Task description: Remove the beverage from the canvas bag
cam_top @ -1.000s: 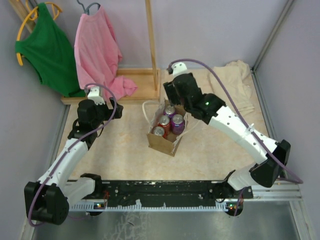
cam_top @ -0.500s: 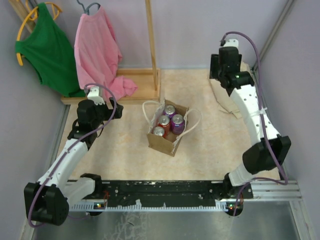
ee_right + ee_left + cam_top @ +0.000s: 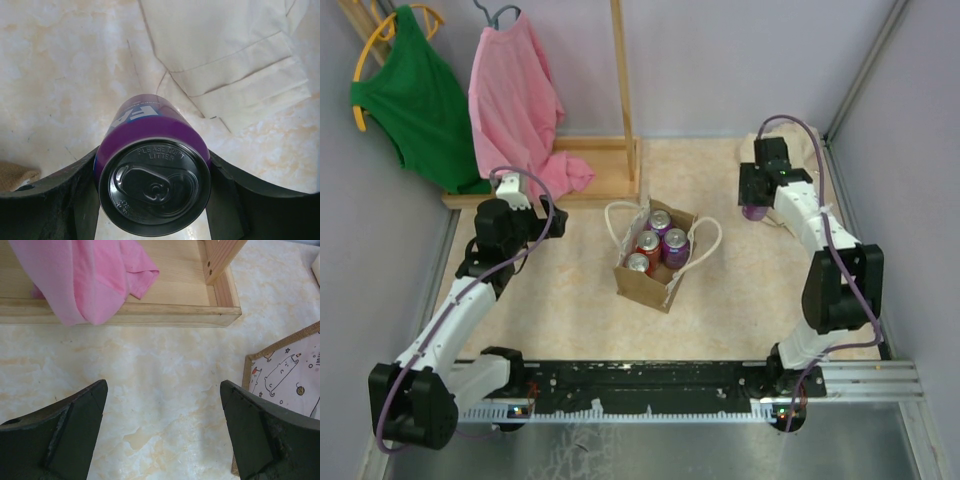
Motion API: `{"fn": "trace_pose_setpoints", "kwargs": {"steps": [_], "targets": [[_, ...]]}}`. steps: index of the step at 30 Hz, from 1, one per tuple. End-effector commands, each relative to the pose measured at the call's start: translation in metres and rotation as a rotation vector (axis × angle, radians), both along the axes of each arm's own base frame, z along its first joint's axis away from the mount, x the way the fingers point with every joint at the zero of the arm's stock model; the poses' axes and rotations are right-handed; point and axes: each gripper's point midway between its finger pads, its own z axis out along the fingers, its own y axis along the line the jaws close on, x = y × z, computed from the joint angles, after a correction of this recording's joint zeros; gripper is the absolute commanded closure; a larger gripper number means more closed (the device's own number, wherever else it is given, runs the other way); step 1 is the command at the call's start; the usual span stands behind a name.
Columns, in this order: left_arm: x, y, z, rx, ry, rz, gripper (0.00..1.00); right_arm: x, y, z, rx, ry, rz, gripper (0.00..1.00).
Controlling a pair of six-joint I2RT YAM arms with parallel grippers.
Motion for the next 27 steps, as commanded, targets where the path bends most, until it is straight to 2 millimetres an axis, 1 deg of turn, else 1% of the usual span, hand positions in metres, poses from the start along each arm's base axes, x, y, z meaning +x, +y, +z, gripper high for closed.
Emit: {"fn": "trace_pose_setpoints", "kwargs": {"steps": [1, 3, 4, 5, 10, 14, 18, 25, 27], "targets": [[-0.001, -0.004, -0.001, -0.013, -0.005, -0.014, 0.0, 0.046, 0.011, 0.035, 0.056, -0.202, 0.026, 1.0], [-0.002, -0.003, -0.002, -0.015, -0.005, -0.01, 0.0, 0.05, 0.015, 0.031, 0.069, -0.206, 0.036, 1.0], [-0.002, -0.003, -0.003, -0.015, -0.004, -0.01, 0.0, 0.054, 0.017, 0.017, 0.072, -0.181, 0.043, 1.0], [-0.002, -0.003, -0.003, -0.016, -0.004, -0.009, 0.0, 0.056, 0.019, 0.011, 0.076, -0.175, 0.046, 1.0], [-0.001, -0.004, -0.004, -0.02, 0.002, -0.012, 0.0, 0.068, 0.021, -0.011, 0.072, -0.181, 0.057, 1.0], [-0.002, -0.004, -0.006, -0.021, 0.007, -0.012, 0.0, 0.07, 0.022, -0.029, 0.071, -0.163, 0.065, 1.0], [-0.002, -0.005, -0.007, -0.024, 0.011, -0.012, 0.0, 0.068, 0.028, -0.038, 0.056, -0.144, 0.085, 1.0], [-0.003, -0.005, -0.007, -0.025, 0.012, -0.016, 0.0, 0.065, 0.04, -0.042, 0.006, -0.119, 0.111, 1.0], [-0.003, -0.005, -0.008, -0.026, 0.014, -0.016, 0.0, 0.064, 0.043, -0.044, -0.004, -0.111, 0.119, 0.97]]}}
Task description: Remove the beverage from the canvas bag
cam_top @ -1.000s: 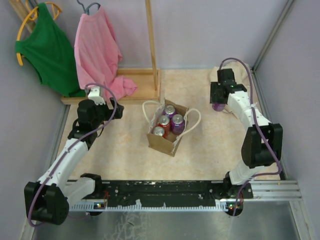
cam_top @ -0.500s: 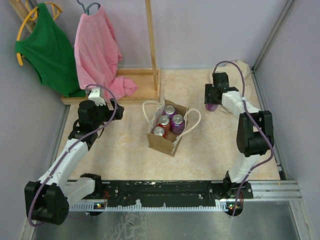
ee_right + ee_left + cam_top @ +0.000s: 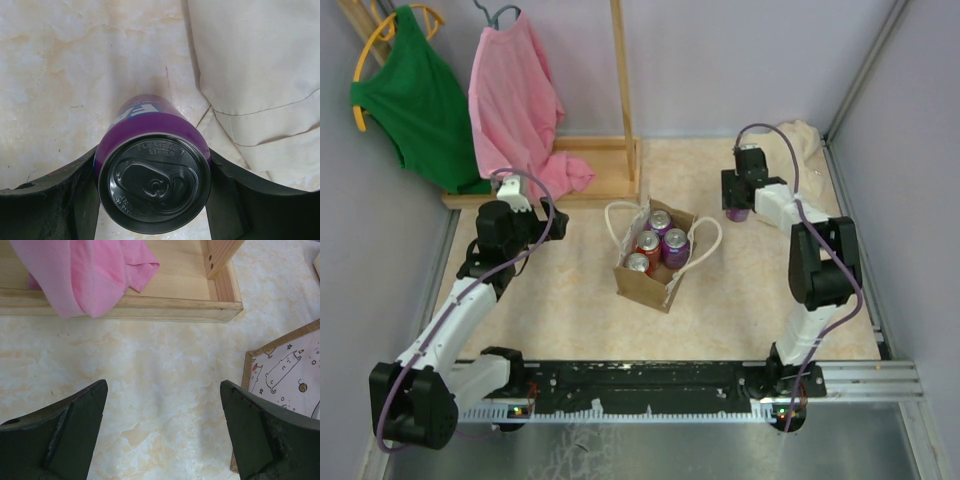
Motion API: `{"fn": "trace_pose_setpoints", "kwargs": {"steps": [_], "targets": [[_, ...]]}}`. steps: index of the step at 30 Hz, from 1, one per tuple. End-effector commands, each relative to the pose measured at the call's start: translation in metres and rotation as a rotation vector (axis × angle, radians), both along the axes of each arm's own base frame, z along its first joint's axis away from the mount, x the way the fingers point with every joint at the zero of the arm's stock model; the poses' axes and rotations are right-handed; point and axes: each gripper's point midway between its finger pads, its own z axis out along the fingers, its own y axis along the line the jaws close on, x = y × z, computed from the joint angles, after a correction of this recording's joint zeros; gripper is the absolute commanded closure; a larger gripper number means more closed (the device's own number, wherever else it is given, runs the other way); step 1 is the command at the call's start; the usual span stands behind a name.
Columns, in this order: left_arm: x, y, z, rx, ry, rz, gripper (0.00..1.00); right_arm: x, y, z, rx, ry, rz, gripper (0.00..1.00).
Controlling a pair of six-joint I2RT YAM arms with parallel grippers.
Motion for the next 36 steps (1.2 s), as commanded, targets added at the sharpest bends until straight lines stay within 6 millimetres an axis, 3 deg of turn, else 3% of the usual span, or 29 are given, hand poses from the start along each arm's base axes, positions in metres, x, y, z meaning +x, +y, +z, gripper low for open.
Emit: {"fn": "trace_pose_setpoints", "kwargs": {"steps": [1, 3, 4, 5, 6, 10, 14, 18, 22, 23, 29, 33, 36], "targets": [[0.0, -0.004, 0.001, -0.015, -0.009, -0.017, 0.0, 0.017, 0.013, 0.019, -0.022, -0.08, 0.026, 0.93], [0.0, -0.004, 0.002, -0.014, -0.012, -0.017, 0.0, 0.016, 0.014, 0.017, -0.03, -0.065, 0.029, 0.75], [-0.001, -0.005, 0.002, -0.014, -0.013, -0.018, 0.0, 0.016, 0.015, 0.016, -0.033, -0.059, 0.029, 0.55], [-0.001, -0.005, 0.002, -0.014, -0.012, -0.018, 0.0, 0.015, 0.015, 0.015, -0.038, -0.051, 0.03, 0.29], [-0.001, -0.005, 0.001, -0.013, -0.011, -0.019, 0.0, 0.015, 0.014, 0.014, -0.046, -0.047, 0.025, 0.17], [-0.001, -0.004, 0.001, -0.012, -0.013, -0.018, 0.0, 0.016, 0.012, 0.016, -0.065, -0.052, 0.009, 0.05], [-0.001, -0.004, 0.001, -0.011, -0.011, -0.016, 0.0, 0.017, 0.012, 0.022, -0.067, -0.063, 0.006, 0.01], [-0.001, -0.003, 0.0, -0.007, -0.01, -0.015, 0.0, 0.018, 0.015, 0.052, -0.067, -0.129, 0.001, 0.01], [-0.001, -0.003, -0.001, -0.004, -0.009, -0.013, 0.0, 0.016, 0.016, 0.108, -0.068, -0.246, -0.018, 0.01], [0.0, -0.003, -0.001, -0.003, -0.007, -0.014, 0.0, 0.013, 0.015, 0.136, -0.063, -0.301, -0.028, 0.01], [0.001, -0.004, -0.003, -0.006, -0.003, -0.016, 0.0, -0.021, 0.027, 0.239, -0.04, -0.486, -0.045, 0.01], [0.002, -0.007, -0.003, -0.012, -0.003, -0.028, 0.0, -0.052, 0.048, 0.286, 0.011, -0.549, 0.002, 0.02], [0.002, -0.008, -0.005, -0.016, 0.004, -0.035, 0.0, -0.078, 0.08, 0.303, 0.046, -0.572, 0.096, 0.12]]}}
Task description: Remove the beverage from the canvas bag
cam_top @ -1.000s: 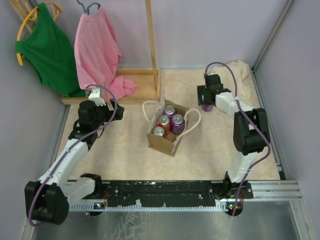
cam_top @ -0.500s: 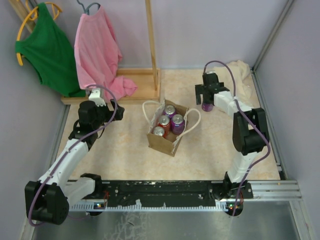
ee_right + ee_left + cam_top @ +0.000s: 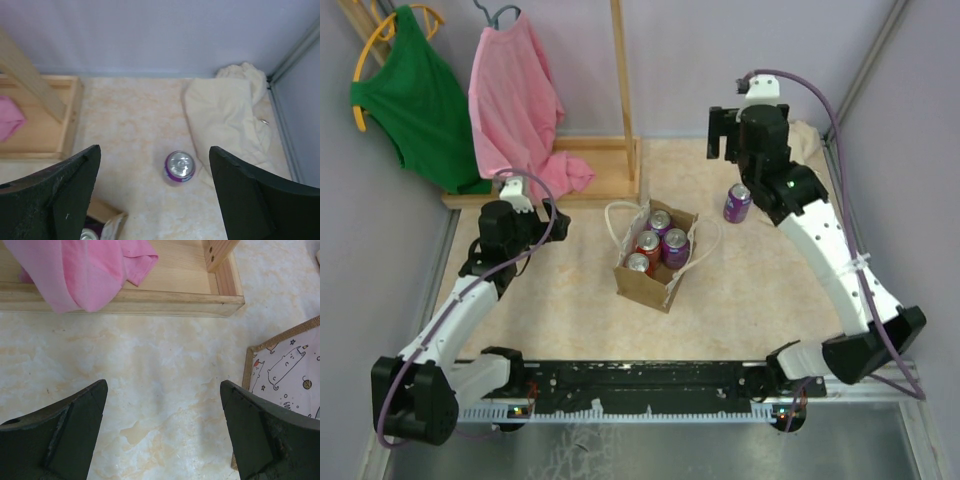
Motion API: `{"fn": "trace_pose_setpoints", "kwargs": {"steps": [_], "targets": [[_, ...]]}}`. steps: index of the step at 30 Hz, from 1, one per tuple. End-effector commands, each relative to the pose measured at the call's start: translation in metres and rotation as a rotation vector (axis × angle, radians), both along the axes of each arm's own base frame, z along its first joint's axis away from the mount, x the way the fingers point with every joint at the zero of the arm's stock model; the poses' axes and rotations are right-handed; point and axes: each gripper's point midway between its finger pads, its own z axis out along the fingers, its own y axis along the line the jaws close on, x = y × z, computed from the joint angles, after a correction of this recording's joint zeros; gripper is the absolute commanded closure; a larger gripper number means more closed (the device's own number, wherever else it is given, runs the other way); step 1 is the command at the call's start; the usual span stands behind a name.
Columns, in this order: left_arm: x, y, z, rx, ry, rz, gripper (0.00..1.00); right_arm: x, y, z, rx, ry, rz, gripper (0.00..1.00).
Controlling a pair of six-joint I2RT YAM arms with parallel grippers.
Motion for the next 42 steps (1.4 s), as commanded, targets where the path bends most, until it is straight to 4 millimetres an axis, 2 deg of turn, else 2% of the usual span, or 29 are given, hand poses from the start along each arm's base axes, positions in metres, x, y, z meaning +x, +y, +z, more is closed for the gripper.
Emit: {"fn": "trace_pose_setpoints", "kwargs": {"steps": [1, 4, 6, 11, 13, 17, 19, 26, 29, 33, 35, 38, 42], "targets": [[0.001, -0.007, 0.002, -0.019, -0.013, -0.028, 0.0, -0.043, 0.035, 0.025, 0.0, -0.013, 0.1, 0.19], [0.001, -0.008, 0.0, -0.021, -0.01, -0.032, 0.0, -0.064, 0.073, 0.014, -0.029, 0.031, 0.205, 0.27], [0.001, -0.008, 0.0, -0.023, -0.011, -0.036, 0.0, -0.077, 0.1, -0.002, -0.075, 0.083, 0.271, 0.29], [-0.001, -0.01, 0.0, -0.033, -0.011, -0.042, 0.0, -0.105, 0.155, -0.059, -0.124, 0.209, 0.401, 0.34], [-0.002, -0.01, -0.001, -0.034, -0.012, -0.041, 0.0, -0.112, 0.167, -0.082, -0.087, 0.269, 0.425, 0.34], [-0.004, -0.01, -0.002, -0.044, -0.015, -0.043, 0.0, -0.12, 0.174, -0.112, -0.007, 0.321, 0.424, 0.34], [-0.005, -0.012, -0.004, -0.051, -0.01, -0.048, 0.0, -0.125, 0.181, -0.12, 0.046, 0.336, 0.442, 0.33], [-0.007, -0.015, -0.013, -0.062, 0.017, -0.063, 0.0, -0.146, 0.2, -0.156, 0.08, 0.457, 0.52, 0.23], [-0.009, -0.016, -0.014, -0.067, 0.019, -0.064, 0.0, -0.154, 0.21, -0.164, 0.098, 0.48, 0.565, 0.16], [-0.011, -0.014, -0.016, -0.066, 0.022, -0.057, 0.0, -0.158, 0.215, -0.173, 0.1, 0.507, 0.577, 0.13], [-0.012, -0.014, -0.016, -0.065, 0.022, -0.055, 0.0, -0.157, 0.212, -0.18, 0.084, 0.518, 0.559, 0.13], [-0.012, -0.014, -0.016, -0.064, 0.021, -0.055, 0.0, -0.156, 0.212, -0.186, 0.085, 0.525, 0.544, 0.22], [-0.011, -0.015, -0.016, -0.065, 0.025, -0.058, 0.0, -0.155, 0.215, -0.19, 0.086, 0.535, 0.541, 0.25]]}}
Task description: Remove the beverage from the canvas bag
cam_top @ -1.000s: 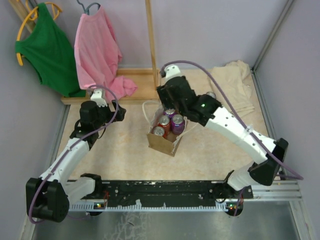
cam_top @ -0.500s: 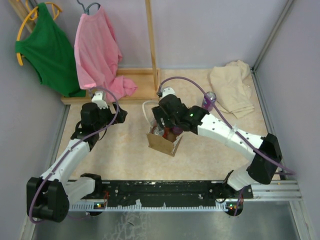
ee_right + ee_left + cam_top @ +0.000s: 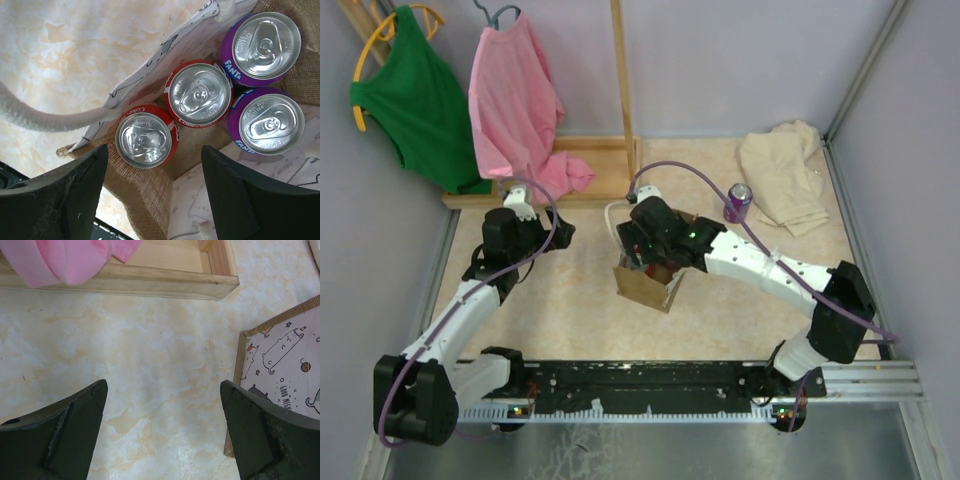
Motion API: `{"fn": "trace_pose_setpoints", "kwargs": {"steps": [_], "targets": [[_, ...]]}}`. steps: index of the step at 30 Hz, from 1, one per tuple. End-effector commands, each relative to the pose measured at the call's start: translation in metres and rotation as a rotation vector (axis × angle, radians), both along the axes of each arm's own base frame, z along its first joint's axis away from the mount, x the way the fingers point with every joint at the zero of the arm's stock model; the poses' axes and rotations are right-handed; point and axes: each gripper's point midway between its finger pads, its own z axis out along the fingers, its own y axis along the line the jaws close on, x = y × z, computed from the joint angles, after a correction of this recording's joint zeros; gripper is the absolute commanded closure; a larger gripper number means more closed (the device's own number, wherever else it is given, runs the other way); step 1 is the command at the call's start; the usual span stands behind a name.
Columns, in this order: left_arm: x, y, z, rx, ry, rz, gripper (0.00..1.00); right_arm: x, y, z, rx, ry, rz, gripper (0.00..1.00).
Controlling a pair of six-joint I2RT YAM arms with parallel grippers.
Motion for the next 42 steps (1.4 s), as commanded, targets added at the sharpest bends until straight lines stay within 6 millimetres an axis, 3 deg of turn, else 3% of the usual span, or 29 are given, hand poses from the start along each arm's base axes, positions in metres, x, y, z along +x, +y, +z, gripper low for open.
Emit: {"fn": "trace_pose_setpoints", "kwargs": {"steps": [1, 13, 23, 33, 35, 42], "targets": [[0.0, -0.004, 0.007, -0.014, -0.026, -0.016, 0.0, 0.002, 0.011, 0.002, 0.033, -0.007, -0.001, 0.25], [0.0, -0.004, 0.005, -0.013, -0.02, -0.017, 0.0, -0.016, 0.024, -0.029, -0.027, 0.062, 0.061, 0.18], [0.001, -0.004, 0.009, -0.011, -0.032, -0.017, 0.0, -0.017, 0.018, -0.055, -0.074, 0.085, 0.019, 0.18], [0.001, -0.006, 0.008, -0.018, -0.027, -0.025, 0.0, -0.018, 0.017, -0.07, -0.094, 0.085, 0.006, 0.21], [0.001, -0.006, 0.008, -0.018, -0.026, -0.025, 0.0, -0.016, 0.018, -0.083, -0.12, 0.1, 0.007, 0.22], [0.0, -0.006, 0.007, -0.015, -0.023, -0.024, 0.0, -0.012, 0.024, -0.097, -0.149, 0.109, 0.007, 0.27]]}}
